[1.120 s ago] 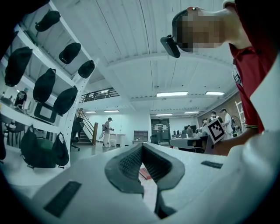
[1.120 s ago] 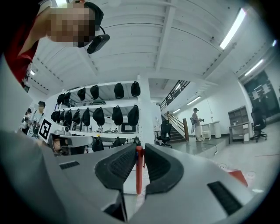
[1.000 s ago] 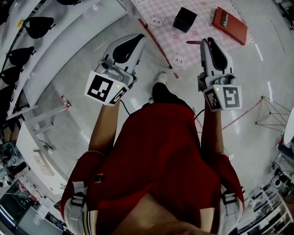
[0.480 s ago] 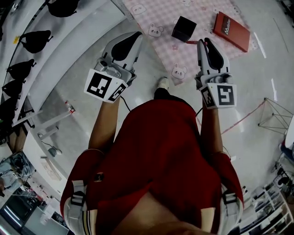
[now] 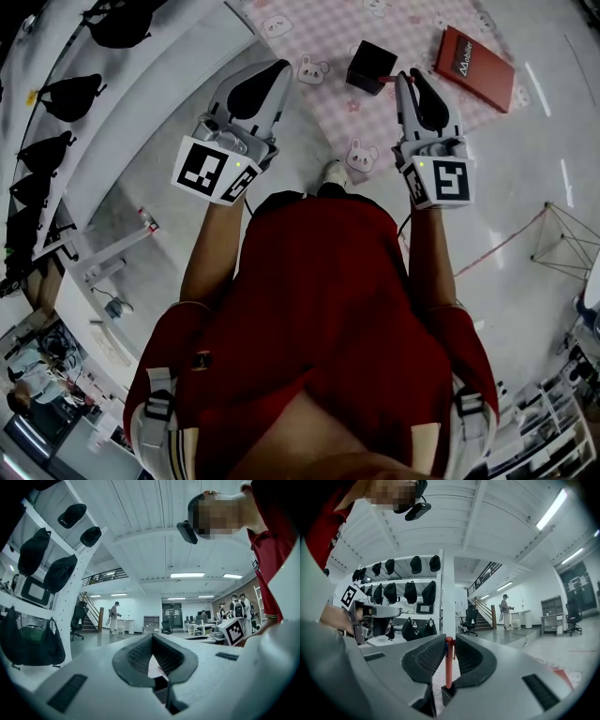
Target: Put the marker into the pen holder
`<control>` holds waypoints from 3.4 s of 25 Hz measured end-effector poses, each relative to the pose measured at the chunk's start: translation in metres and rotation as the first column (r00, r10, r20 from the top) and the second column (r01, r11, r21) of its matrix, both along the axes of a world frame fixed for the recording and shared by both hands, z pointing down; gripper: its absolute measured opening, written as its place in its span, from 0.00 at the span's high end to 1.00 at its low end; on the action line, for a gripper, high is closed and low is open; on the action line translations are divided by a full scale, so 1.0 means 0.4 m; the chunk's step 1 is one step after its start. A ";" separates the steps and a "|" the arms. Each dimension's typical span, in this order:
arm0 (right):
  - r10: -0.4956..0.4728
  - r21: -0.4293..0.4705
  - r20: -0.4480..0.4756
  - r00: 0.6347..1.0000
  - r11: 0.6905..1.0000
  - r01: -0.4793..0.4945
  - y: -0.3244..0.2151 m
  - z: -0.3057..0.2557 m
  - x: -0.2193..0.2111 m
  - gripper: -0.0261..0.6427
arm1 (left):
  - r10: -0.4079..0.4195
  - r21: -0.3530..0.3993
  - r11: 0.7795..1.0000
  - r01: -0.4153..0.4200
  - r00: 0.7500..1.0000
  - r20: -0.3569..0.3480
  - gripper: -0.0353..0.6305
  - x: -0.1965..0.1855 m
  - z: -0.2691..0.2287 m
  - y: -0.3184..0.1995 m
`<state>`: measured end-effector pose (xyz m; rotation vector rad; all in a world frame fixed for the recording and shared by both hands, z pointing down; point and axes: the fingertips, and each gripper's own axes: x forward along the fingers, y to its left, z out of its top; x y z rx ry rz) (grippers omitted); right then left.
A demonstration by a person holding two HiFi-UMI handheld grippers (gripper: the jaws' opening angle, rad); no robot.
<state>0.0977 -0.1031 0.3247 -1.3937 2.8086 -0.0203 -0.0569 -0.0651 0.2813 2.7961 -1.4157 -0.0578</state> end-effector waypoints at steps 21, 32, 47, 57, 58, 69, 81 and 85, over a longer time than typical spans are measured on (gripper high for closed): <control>0.081 -0.061 -0.106 0.991 0.994 -0.088 -0.083 0.191 -0.017 0.87 | 0.098 -0.064 0.993 -0.098 0.995 -0.004 0.94 0.007 0.039 -0.077; 0.131 -0.135 -0.181 0.975 0.978 -0.156 -0.072 0.253 -0.021 0.87 | 0.170 -0.079 0.982 -0.173 0.985 -0.034 0.94 -0.012 0.060 -0.113; 0.130 -0.238 -0.274 0.953 0.951 -0.198 -0.098 0.387 -0.027 0.87 | 0.222 -0.092 0.970 -0.226 0.974 -0.049 0.94 -0.015 0.083 -0.151; 0.123 -0.278 -0.302 0.945 0.937 -0.211 -0.117 0.443 -0.029 0.87 | 0.230 -0.111 0.966 -0.234 0.972 -0.048 0.94 -0.020 0.103 -0.170; 0.124 -0.282 -0.303 0.945 0.935 -0.213 -0.118 0.446 -0.027 0.87 | 0.232 -0.113 0.965 -0.236 0.972 -0.047 0.94 -0.019 0.105 -0.171; 0.114 -0.333 -0.310 0.944 0.917 -0.220 -0.121 0.489 -0.028 0.86 | 0.244 -0.123 0.961 -0.248 0.969 -0.045 0.94 -0.019 0.115 -0.182; 0.111 -0.322 -0.282 0.953 0.925 -0.203 -0.121 0.462 -0.030 0.78 | 0.265 -0.127 0.955 -0.269 0.963 -0.050 0.94 -0.005 0.121 -0.186; 0.122 -0.302 -0.270 0.955 0.931 -0.204 -0.117 0.428 -0.031 0.78 | 0.271 -0.126 0.953 -0.276 0.961 -0.055 0.94 -0.001 0.123 -0.185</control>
